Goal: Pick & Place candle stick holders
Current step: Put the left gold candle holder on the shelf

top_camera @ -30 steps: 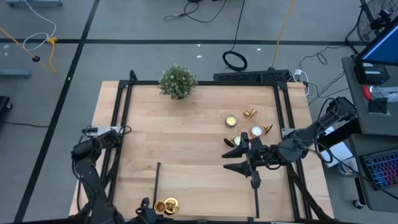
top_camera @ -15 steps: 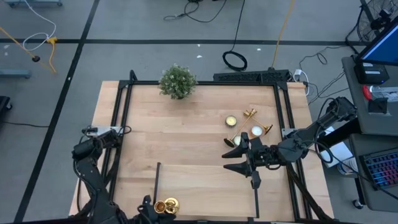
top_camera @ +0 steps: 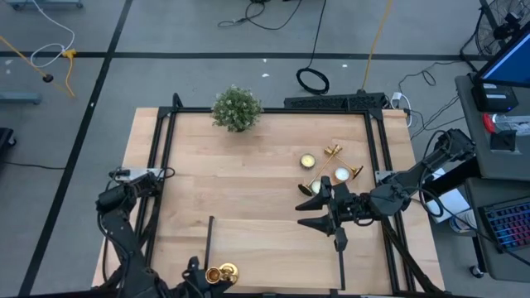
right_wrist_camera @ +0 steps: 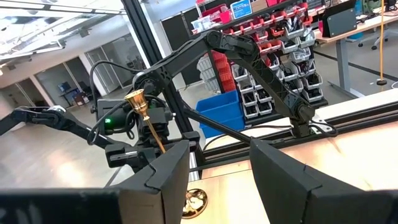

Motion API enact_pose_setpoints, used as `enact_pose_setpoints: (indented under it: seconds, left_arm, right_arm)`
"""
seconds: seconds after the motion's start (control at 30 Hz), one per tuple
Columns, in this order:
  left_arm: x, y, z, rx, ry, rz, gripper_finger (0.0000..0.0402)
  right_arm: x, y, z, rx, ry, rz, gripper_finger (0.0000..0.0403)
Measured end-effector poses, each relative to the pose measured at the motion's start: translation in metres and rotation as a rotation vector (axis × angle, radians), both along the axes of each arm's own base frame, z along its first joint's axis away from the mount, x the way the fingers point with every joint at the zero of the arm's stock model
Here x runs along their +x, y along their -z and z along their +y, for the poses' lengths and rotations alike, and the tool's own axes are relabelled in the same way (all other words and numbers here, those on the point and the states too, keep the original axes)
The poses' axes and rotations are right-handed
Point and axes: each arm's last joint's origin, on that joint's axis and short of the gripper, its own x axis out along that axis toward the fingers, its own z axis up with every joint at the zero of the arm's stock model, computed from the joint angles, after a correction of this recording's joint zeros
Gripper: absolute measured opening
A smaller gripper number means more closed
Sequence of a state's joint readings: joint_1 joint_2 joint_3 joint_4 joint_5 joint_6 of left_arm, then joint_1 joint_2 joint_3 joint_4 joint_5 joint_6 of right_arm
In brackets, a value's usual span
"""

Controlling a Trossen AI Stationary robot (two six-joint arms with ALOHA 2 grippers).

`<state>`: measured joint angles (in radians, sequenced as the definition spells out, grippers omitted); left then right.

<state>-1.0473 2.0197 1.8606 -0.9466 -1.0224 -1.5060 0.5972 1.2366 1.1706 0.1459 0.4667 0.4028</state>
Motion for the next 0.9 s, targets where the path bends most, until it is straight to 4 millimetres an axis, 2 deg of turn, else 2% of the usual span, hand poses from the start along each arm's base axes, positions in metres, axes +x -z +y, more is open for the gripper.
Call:
enact_pose_setpoints:
  seconds: [0.9]
  left_arm:
    - [0.0062,0.0022,0.0098,0.038,-0.033,0.028,0.0000]
  right_arm:
    - [0.0000,0.0000,0.0000,-0.002,-0.002,0.000,0.0164]
